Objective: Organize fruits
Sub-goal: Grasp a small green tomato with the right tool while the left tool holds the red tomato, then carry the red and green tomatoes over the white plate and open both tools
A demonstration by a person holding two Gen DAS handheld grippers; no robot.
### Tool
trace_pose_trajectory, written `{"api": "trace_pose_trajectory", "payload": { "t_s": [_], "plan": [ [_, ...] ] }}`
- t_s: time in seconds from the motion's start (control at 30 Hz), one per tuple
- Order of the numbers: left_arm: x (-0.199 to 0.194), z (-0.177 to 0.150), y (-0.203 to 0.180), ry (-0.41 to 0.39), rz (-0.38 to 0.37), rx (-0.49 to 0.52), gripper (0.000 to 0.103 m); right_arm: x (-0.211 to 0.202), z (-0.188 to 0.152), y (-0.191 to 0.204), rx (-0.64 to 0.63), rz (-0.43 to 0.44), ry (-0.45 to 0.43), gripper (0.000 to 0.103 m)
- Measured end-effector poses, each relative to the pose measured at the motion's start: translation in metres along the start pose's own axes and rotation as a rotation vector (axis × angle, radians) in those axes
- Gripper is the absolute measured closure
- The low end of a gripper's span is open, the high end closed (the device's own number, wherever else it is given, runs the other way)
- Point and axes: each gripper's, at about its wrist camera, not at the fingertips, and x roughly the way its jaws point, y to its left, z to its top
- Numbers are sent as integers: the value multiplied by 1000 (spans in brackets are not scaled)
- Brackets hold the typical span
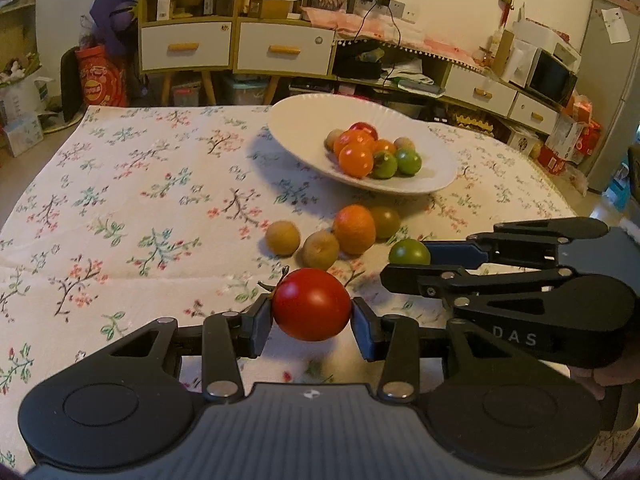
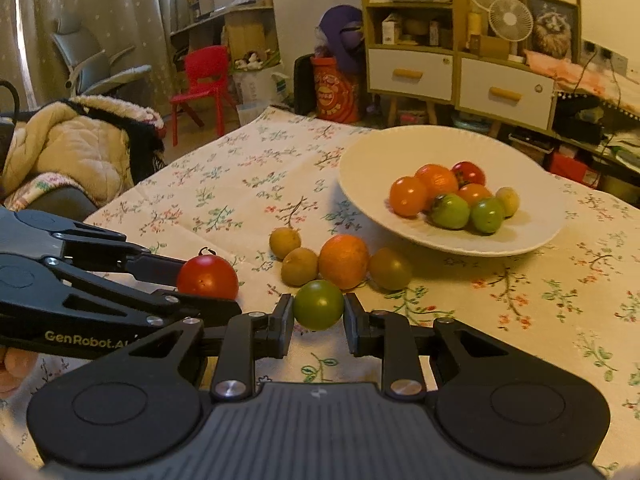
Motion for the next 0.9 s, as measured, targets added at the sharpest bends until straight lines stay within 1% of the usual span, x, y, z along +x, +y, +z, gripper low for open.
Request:
{"api": "trace_pose_trajectory", "payload": {
  "t_s": [0.33,0.5,0.6,0.73,0.8,0.9],
  "plan": [
    [5,24,-20,-46,-20,-3,64,-14,10,-22,58,-39,-47,80],
    [14,45,-25,-67,-22,-10,64,-12,20,-38,88,-61,-68,80],
    [21,61,-25,-80,-21,-3,64,-7,30,-49,75,-82,-76,80],
    [34,82,-20,-93,-21,-11,64,1,43,-69,93,-99,-84,80],
    [44,91,-16,-86,-35,-24,64,8,48,-78,99,-114,-87,79],
    [63,102,-13,-70,-29,-29,64,17,55,-92,119,-127,-93,79]
  ]
}}
